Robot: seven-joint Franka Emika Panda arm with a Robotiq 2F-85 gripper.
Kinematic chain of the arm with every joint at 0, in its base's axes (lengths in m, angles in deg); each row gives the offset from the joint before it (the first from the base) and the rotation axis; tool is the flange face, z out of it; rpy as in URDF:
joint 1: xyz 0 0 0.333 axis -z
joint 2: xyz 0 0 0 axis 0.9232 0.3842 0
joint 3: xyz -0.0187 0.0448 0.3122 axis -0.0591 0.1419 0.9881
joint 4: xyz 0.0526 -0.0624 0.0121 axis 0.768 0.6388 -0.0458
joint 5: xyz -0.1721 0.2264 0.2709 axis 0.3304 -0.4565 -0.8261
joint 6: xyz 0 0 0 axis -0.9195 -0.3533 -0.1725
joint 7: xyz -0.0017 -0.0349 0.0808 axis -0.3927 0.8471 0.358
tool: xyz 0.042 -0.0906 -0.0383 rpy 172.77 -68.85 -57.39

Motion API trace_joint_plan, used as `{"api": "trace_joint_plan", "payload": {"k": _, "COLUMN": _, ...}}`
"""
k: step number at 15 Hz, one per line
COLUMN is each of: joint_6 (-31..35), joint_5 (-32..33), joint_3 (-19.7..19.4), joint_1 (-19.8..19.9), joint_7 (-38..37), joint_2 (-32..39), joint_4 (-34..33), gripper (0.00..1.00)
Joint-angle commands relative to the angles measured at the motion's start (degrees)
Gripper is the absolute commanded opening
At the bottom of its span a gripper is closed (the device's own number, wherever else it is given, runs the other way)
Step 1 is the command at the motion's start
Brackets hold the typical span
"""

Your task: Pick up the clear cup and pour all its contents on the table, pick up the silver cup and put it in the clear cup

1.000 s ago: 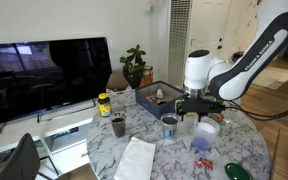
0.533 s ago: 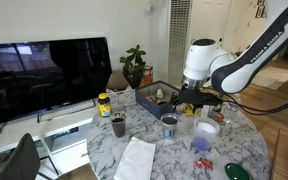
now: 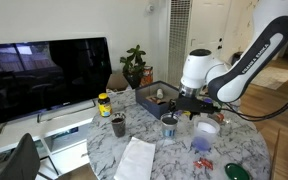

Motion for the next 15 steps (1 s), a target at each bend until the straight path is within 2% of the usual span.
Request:
{"api": "trace_joint_plan", "payload": {"k": 1, "joint_6": 2.81, "joint_5": -0.37, "joint_3": 0.13, "joint_1": -0.05, "joint_7": -0.62, "joint_2": 3.56, "joint_4": -1.4, "gripper": 0.86}}
{"api": "trace_joint_plan", "payload": {"k": 2, "joint_6": 3.23, "joint_5": -0.48, "joint_3": 0.14, "joint_1": -0.04, "joint_7": -0.63, "joint_2": 4.09, "joint_4": -1.6, "gripper": 0.7}}
{"api": "trace_joint_plan", "payload": {"k": 3, "joint_6": 3.49, "joint_5": -0.7, "joint_3": 0.27, "joint_1": 0.06, "joint_7": -0.45, "joint_2": 4.56, "joint_4": -1.87, "gripper": 0.6}}
{"api": "trace_joint_plan", "payload": {"k": 10, "joint_6": 3.38, "joint_5": -1.33, "joint_3": 0.75, "joint_1": 0.28, "joint_7": -0.05, "joint_2": 6.8, "joint_4": -3.25, "gripper": 0.08}}
{"api": "trace_joint_plan", "payload": {"k": 11, "joint_6": 3.54, "joint_5": -4.18, "joint_3": -1.38, "joint_1": -2.12, "joint_7": 2.08, "joint_2": 6.62, "joint_4": -3.11, "gripper": 0.01}}
{"api": "trace_joint_plan", "payload": {"k": 15, "joint_6": 2.91, "joint_5": -7.59, "joint_3": -1.25, "joint_1": -2.03, "joint_7": 4.64, "joint_2": 2.18, "joint_4": -1.06, "gripper": 0.01}}
